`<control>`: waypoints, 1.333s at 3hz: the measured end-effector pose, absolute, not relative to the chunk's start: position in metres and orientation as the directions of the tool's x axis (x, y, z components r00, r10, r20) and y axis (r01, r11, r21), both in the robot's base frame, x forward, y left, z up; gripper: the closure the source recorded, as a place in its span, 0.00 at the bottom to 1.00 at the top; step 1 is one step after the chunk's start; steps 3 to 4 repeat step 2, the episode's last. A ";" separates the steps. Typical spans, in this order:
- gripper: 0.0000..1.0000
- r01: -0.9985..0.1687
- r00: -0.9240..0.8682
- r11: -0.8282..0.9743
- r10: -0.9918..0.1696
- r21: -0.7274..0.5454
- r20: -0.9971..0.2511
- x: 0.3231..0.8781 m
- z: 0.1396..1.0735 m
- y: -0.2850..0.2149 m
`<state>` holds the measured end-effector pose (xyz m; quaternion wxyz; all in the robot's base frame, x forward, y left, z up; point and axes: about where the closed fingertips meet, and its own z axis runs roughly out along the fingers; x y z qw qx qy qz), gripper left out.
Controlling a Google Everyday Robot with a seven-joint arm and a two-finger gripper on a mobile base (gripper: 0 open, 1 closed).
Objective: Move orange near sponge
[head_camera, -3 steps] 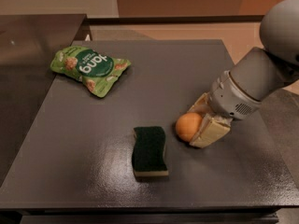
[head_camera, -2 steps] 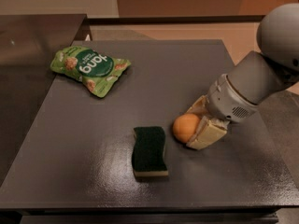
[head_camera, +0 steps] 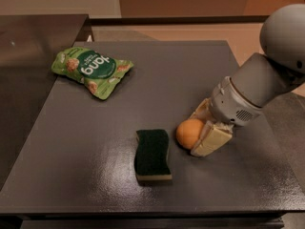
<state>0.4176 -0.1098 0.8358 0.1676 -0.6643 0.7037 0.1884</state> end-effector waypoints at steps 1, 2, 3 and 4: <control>0.00 -0.998 -0.059 0.044 -0.872 0.041 -0.485 0.417 0.836 -0.109; 0.00 -0.998 -0.059 0.044 -0.872 0.041 -0.485 0.417 0.836 -0.109; 0.00 -0.998 -0.059 0.044 -0.872 0.041 -0.485 0.417 0.836 -0.109; 0.00 -0.998 -0.059 0.044 -0.872 0.041 -0.485 0.417 0.836 -0.109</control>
Offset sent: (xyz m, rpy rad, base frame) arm -0.0004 0.0010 0.0003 -0.0010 -0.0012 0.0020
